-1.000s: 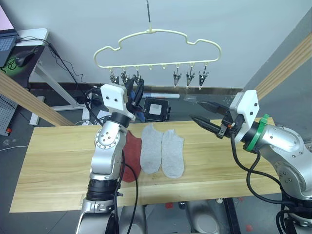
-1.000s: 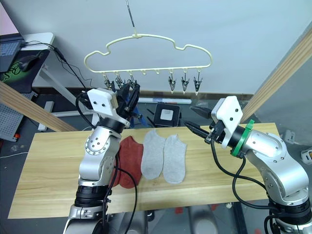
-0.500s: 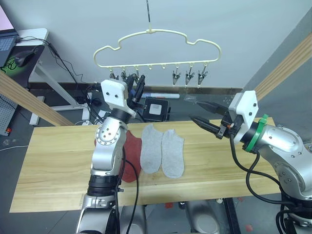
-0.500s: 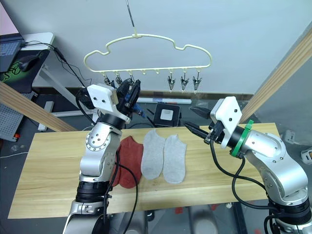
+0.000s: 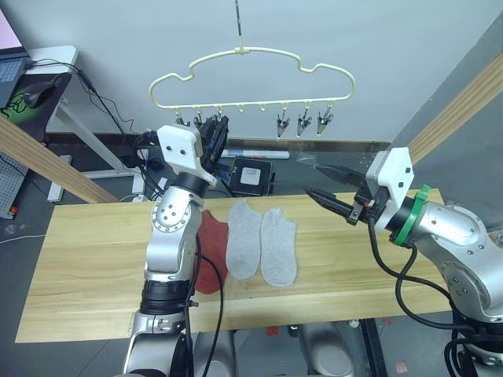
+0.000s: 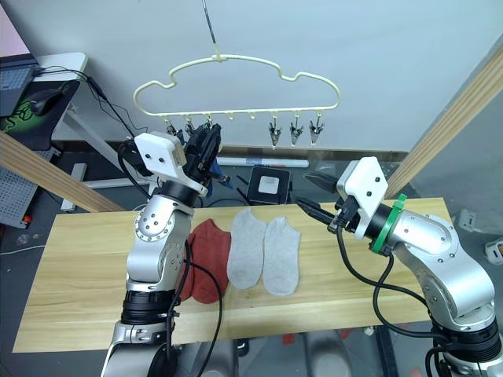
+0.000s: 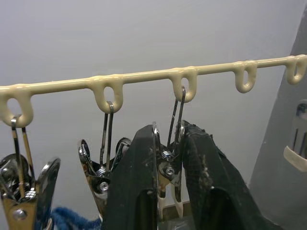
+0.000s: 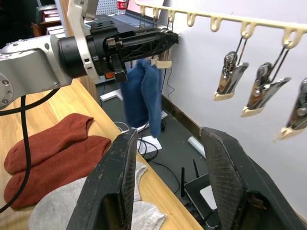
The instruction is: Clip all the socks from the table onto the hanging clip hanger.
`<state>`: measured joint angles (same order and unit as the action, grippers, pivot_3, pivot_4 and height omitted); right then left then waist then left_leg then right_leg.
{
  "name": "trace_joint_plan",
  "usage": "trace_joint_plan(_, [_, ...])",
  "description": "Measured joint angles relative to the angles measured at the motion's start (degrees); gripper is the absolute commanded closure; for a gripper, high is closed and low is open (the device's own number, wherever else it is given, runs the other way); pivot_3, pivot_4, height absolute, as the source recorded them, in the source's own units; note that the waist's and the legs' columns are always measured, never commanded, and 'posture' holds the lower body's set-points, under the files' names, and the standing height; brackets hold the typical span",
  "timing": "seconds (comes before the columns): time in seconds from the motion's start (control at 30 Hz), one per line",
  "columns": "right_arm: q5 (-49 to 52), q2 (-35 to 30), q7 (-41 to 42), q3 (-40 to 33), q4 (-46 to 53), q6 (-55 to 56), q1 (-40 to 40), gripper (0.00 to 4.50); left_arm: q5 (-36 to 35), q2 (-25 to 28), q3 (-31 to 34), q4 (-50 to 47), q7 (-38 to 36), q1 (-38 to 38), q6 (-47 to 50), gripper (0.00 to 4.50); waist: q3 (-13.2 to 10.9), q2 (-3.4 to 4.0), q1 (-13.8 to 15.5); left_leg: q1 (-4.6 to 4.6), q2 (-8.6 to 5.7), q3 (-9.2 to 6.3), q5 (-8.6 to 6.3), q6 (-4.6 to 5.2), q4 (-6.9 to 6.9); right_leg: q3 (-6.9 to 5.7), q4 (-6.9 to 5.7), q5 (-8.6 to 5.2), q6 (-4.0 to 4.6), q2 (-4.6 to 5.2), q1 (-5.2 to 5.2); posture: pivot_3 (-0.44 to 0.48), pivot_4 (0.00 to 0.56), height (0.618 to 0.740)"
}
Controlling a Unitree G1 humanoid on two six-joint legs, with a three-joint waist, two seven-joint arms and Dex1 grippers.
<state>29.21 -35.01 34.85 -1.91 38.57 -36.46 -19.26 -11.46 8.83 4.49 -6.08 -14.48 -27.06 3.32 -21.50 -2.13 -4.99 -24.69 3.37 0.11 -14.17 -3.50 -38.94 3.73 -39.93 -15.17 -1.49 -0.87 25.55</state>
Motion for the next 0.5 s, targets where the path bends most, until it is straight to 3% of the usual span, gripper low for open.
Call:
trace_joint_plan(0.2, [-2.6, -0.4, -0.8, 1.5, -0.3, -0.1, 0.7, 2.34, 0.0, 0.1, 0.0, -0.3, -0.1, 0.1, 0.1, 4.06, 0.0, 0.0, 0.0, 0.0, 0.0, -0.01, 0.0, 0.0, 0.0, -0.01, 0.0, 0.0, 0.0, 0.0, 0.0, -0.199, 0.344, 0.74])
trace_joint_plan(0.3, [-4.0, -0.4, -2.2, 2.6, -1.1, -0.7, 1.4, 1.79, 0.0, 0.7, -0.1, -0.9, -0.2, 0.3, 0.4, 4.07, 0.0, 0.0, 0.1, 0.0, 0.0, -0.01, 0.0, 0.0, 0.0, 0.0, 0.0, 0.0, 0.0, 0.0, 0.0, -0.189, 0.356, 0.74])
trace_joint_plan(0.47, [-6.5, 1.2, -5.1, 6.5, -1.8, -3.5, 2.9, 0.01, 0.0, 1.3, -0.2, -3.7, -0.1, 1.2, 2.7, 4.07, 0.0, 0.0, 0.2, 0.01, 0.02, -0.01, 0.0, 0.0, 0.0, 0.02, 0.0, 0.0, 0.0, -0.01, 0.0, -0.167, 0.39, 0.74])
trace_joint_plan(0.5, [-7.3, 2.2, -6.0, 7.8, -2.1, -3.9, 3.0, 0.0, 0.0, 1.5, -0.2, -4.5, -0.1, 1.6, 3.3, 4.07, 0.0, 0.0, 0.2, 0.01, 0.03, 0.0, 0.0, 0.0, 0.0, 0.03, 0.0, 0.0, 0.0, -0.01, 0.01, -0.166, 0.396, 0.74])
